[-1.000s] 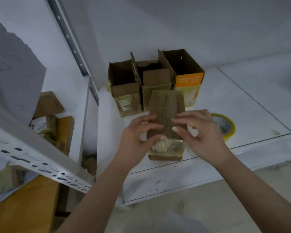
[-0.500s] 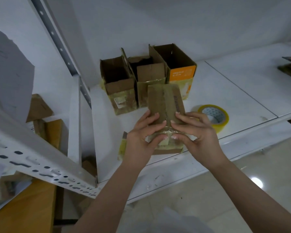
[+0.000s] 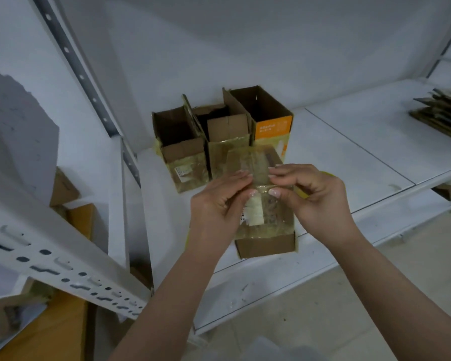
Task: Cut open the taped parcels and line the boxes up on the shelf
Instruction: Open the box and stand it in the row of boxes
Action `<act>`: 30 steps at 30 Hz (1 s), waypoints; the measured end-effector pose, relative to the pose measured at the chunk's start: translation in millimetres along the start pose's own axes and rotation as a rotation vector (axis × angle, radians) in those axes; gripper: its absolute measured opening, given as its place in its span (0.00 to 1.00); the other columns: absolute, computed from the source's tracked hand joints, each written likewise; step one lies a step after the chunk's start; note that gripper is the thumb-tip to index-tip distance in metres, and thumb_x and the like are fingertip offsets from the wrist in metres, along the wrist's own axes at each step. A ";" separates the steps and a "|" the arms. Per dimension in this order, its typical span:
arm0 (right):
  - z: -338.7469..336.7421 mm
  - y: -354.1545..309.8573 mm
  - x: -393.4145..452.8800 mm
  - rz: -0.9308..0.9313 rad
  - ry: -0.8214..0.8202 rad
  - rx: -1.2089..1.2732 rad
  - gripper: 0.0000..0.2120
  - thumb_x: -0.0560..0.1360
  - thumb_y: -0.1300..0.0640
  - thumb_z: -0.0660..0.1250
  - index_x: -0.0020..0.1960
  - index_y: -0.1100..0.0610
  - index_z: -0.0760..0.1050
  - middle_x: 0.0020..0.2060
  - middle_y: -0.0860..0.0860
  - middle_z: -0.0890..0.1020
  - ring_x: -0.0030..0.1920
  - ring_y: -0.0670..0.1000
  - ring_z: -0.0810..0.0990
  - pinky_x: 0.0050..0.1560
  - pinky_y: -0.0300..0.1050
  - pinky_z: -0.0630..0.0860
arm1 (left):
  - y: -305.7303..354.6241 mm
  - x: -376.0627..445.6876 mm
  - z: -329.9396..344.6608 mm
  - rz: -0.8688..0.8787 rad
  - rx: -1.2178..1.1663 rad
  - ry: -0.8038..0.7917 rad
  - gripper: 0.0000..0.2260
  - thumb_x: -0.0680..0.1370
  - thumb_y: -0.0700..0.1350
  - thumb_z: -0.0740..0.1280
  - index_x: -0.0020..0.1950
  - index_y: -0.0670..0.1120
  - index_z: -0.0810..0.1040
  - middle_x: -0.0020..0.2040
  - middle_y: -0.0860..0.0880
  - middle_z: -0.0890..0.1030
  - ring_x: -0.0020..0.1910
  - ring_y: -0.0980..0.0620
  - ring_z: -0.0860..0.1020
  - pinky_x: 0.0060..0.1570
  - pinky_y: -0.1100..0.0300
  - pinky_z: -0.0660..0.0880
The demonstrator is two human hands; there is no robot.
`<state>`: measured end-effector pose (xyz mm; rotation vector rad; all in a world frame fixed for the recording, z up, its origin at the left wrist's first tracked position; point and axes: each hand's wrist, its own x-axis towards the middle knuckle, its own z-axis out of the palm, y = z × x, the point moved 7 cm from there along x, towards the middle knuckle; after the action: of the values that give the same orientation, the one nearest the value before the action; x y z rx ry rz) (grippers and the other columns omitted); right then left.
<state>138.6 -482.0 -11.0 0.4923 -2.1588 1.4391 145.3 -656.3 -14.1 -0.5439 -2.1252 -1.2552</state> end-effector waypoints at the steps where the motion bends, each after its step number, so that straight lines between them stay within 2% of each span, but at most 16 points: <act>1: -0.2 -1.0 0.7 0.014 0.001 0.036 0.10 0.69 0.67 0.76 0.46 0.55 0.82 0.48 0.46 0.84 0.56 0.50 0.82 0.60 0.52 0.77 | 2.8 1.4 1.5 -0.015 0.003 -0.027 0.12 0.74 0.41 0.73 0.57 0.42 0.83 0.55 0.52 0.82 0.56 0.53 0.81 0.57 0.57 0.78; 3: 2.4 -6.6 0.5 -0.003 -0.002 0.052 0.13 0.68 0.67 0.76 0.46 0.51 0.81 0.48 0.46 0.83 0.56 0.48 0.82 0.60 0.50 0.78 | 8.0 3.5 6.0 -0.044 0.026 -0.064 0.14 0.73 0.47 0.74 0.58 0.47 0.84 0.56 0.55 0.83 0.56 0.54 0.80 0.57 0.62 0.75; 5: 4.6 -8.7 -0.8 0.002 -0.004 0.075 0.16 0.69 0.67 0.75 0.47 0.47 0.80 0.50 0.46 0.83 0.58 0.47 0.82 0.61 0.47 0.77 | 9.4 5.2 6.4 -0.070 0.031 -0.039 0.11 0.72 0.47 0.75 0.54 0.49 0.85 0.54 0.55 0.84 0.56 0.55 0.80 0.58 0.63 0.73; 8: 3.7 -1.5 -3.8 0.108 0.002 0.196 0.14 0.71 0.68 0.73 0.48 0.50 0.81 0.53 0.50 0.83 0.61 0.46 0.80 0.63 0.45 0.76 | 7.2 6.4 2.1 -0.107 0.019 0.015 0.08 0.72 0.45 0.75 0.50 0.48 0.86 0.50 0.54 0.85 0.53 0.53 0.81 0.57 0.59 0.75; 10: 2.9 -1.7 -5.6 0.106 0.026 0.167 0.12 0.72 0.69 0.72 0.48 0.53 0.81 0.52 0.51 0.84 0.60 0.47 0.81 0.62 0.45 0.77 | 10.2 6.7 1.9 -0.097 0.043 0.016 0.07 0.72 0.45 0.75 0.49 0.48 0.86 0.49 0.54 0.85 0.53 0.52 0.81 0.56 0.56 0.76; 14: -2.2 -3.0 -2.6 0.127 0.073 0.133 0.10 0.74 0.68 0.70 0.47 0.54 0.81 0.52 0.50 0.84 0.58 0.44 0.81 0.60 0.39 0.77 | 9.5 9.9 -4.7 -0.142 -0.085 0.018 0.09 0.73 0.42 0.74 0.53 0.46 0.85 0.53 0.54 0.84 0.55 0.53 0.81 0.56 0.52 0.79; 16: -9.8 -0.7 1.8 0.172 0.090 0.158 0.10 0.75 0.67 0.70 0.46 0.51 0.81 0.51 0.47 0.84 0.57 0.44 0.81 0.59 0.38 0.77 | 6.4 12.8 -11.3 -0.191 -0.187 0.042 0.11 0.74 0.38 0.73 0.55 0.46 0.83 0.55 0.55 0.83 0.58 0.56 0.81 0.58 0.55 0.78; 19: -4.0 -6.1 7.3 0.181 0.000 0.120 0.07 0.74 0.58 0.72 0.48 0.48 0.80 0.54 0.46 0.83 0.59 0.43 0.80 0.59 0.43 0.77 | 14.3 15.7 -14.5 -0.167 -0.161 0.084 0.11 0.73 0.34 0.73 0.53 0.43 0.84 0.52 0.52 0.83 0.56 0.57 0.81 0.60 0.61 0.76; 20: 0.0 -8.9 8.3 0.173 -0.023 0.076 0.08 0.72 0.57 0.74 0.50 0.47 0.80 0.55 0.46 0.83 0.59 0.43 0.80 0.59 0.44 0.77 | 17.8 15.7 -13.7 -0.146 -0.134 0.089 0.10 0.73 0.34 0.74 0.53 0.42 0.84 0.52 0.52 0.83 0.56 0.57 0.81 0.59 0.63 0.75; 23: 1.5 -14.4 10.2 0.172 0.020 0.051 0.14 0.70 0.60 0.77 0.46 0.42 0.80 0.53 0.46 0.83 0.57 0.42 0.80 0.60 0.45 0.77 | 20.5 15.8 -13.5 -0.119 -0.110 0.077 0.09 0.73 0.35 0.73 0.53 0.40 0.84 0.54 0.51 0.83 0.58 0.57 0.80 0.60 0.66 0.74; 30: -1.6 -26.7 19.5 0.197 0.042 0.077 0.13 0.69 0.62 0.77 0.43 0.44 0.81 0.47 0.43 0.84 0.52 0.40 0.82 0.55 0.38 0.78 | 22.5 21.3 -15.2 -0.186 -0.251 0.008 0.11 0.77 0.36 0.70 0.59 0.41 0.81 0.61 0.49 0.81 0.64 0.57 0.77 0.62 0.64 0.74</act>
<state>137.7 -491.1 20.9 0.2793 -2.1744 1.6272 147.9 -658.3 20.3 -0.4512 -2.0624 -1.6396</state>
